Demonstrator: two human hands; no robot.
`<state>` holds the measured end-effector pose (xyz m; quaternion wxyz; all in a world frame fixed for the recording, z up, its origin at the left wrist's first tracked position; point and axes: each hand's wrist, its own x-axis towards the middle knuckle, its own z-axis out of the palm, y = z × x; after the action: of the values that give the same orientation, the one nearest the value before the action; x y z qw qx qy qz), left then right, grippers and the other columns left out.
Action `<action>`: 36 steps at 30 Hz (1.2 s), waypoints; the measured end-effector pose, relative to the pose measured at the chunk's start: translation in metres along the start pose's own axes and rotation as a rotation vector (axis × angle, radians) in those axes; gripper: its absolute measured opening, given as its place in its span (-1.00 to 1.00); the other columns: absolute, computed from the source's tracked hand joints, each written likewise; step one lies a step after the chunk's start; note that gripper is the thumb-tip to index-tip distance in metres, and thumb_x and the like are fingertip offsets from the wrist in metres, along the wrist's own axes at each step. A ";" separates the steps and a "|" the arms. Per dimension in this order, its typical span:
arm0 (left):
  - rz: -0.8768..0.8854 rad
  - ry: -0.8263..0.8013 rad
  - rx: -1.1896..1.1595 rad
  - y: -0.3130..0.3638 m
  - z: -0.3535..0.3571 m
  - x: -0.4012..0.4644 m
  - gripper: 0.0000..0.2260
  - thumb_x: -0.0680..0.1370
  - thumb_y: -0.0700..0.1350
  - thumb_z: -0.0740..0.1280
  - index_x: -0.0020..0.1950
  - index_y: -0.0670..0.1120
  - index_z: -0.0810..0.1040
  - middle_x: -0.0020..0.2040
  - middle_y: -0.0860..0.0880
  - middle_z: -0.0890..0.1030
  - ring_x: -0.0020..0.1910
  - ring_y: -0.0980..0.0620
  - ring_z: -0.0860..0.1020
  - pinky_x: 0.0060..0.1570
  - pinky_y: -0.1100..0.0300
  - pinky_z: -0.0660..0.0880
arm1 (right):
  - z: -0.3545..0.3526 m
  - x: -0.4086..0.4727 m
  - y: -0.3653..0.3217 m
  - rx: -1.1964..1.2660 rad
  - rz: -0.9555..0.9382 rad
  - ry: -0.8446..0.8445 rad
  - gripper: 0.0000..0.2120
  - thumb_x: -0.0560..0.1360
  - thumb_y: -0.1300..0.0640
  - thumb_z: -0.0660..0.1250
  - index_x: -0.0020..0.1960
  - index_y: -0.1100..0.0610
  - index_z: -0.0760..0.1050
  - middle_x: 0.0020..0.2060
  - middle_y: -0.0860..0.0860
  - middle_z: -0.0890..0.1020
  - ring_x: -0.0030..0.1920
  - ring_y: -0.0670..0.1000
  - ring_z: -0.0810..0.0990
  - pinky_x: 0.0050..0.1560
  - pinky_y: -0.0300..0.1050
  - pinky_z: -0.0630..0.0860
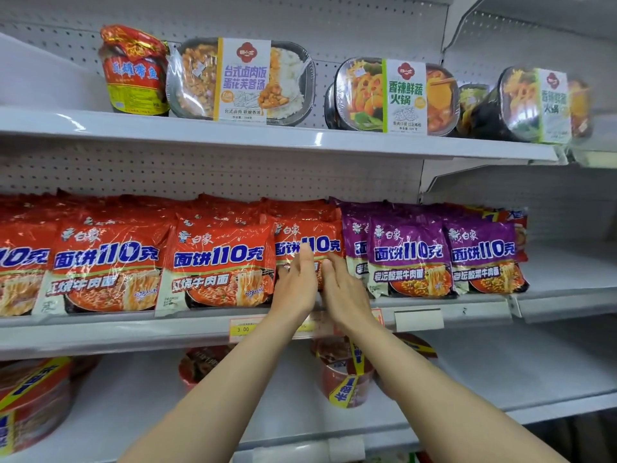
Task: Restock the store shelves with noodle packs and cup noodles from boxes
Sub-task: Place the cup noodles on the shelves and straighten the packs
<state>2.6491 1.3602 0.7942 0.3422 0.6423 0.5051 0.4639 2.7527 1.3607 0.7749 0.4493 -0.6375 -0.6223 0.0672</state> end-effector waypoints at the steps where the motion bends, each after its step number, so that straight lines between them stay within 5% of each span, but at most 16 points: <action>1: 0.019 -0.005 -0.002 -0.002 0.000 -0.001 -0.29 0.58 0.41 -0.25 0.60 0.12 0.22 0.61 -0.03 0.24 0.62 -0.09 0.08 0.57 -0.17 0.05 | 0.000 -0.001 0.002 -0.014 -0.015 0.014 -0.52 0.70 -0.17 -0.12 0.53 -0.04 0.25 0.29 0.09 0.59 0.27 0.19 0.56 0.20 0.06 0.45; 8: 0.076 0.000 0.025 -0.011 -0.003 -0.007 -0.29 0.58 0.42 -0.24 0.55 0.10 0.32 0.54 -0.03 0.36 0.56 -0.09 0.24 0.53 -0.15 0.18 | 0.001 -0.011 0.007 -0.099 -0.122 0.062 -0.58 0.71 -0.14 -0.09 0.46 -0.03 0.30 0.13 0.08 0.67 0.13 0.17 0.61 -0.05 -0.04 0.34; 18: 0.061 0.011 0.080 -0.016 0.005 0.007 -0.15 0.47 0.52 -0.29 0.48 0.11 0.41 0.46 -0.10 0.44 0.48 -0.13 0.34 0.46 -0.22 0.27 | -0.002 -0.009 0.009 -0.090 -0.095 -0.028 -0.53 0.69 -0.20 -0.13 0.49 -0.05 0.24 0.11 0.11 0.67 0.12 0.23 0.61 0.04 0.05 0.43; 22: 0.168 0.022 0.131 -0.015 0.001 -0.006 -0.31 0.60 0.39 -0.21 0.46 0.04 0.42 0.47 -0.09 0.41 0.50 -0.10 0.30 0.47 -0.18 0.26 | -0.006 -0.009 0.012 -0.082 -0.086 -0.041 -0.55 0.69 -0.21 -0.10 0.47 -0.05 0.27 0.13 0.10 0.66 0.13 0.21 0.61 0.02 0.03 0.41; 27: 0.421 0.257 0.247 -0.035 -0.036 -0.036 -0.49 0.67 0.24 -0.06 0.45 0.01 0.40 0.42 0.03 0.44 0.41 0.06 0.36 0.46 -0.03 0.32 | 0.009 -0.021 0.000 -0.062 -0.218 0.031 -0.48 0.67 -0.23 -0.08 0.47 0.03 0.33 0.30 0.05 0.57 0.31 0.11 0.50 0.26 0.04 0.43; 31: 0.385 0.483 0.571 -0.087 -0.076 -0.052 -0.43 0.67 0.21 -0.10 0.53 -0.07 0.33 0.55 -0.15 0.29 0.55 -0.13 0.20 0.52 -0.05 0.18 | 0.035 -0.044 -0.029 -0.033 -0.353 -0.032 -0.44 0.66 -0.23 -0.11 0.52 0.00 0.30 0.46 -0.03 0.44 0.46 0.00 0.34 0.49 -0.02 0.25; 36: 0.284 0.431 0.824 -0.130 -0.105 -0.060 -0.45 0.69 0.11 -0.11 0.56 -0.13 0.32 0.52 -0.28 0.32 0.51 -0.25 0.28 0.44 -0.19 0.30 | 0.070 -0.067 -0.045 -0.113 -0.440 -0.134 -0.38 0.66 -0.26 -0.22 0.62 -0.05 0.15 0.61 -0.11 0.17 0.60 -0.12 0.06 0.61 -0.03 0.01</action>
<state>2.5040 1.3320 0.6964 -0.1195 0.6764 0.6134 0.3898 2.6603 1.3297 0.7320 0.3745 -0.5048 -0.7774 -0.0250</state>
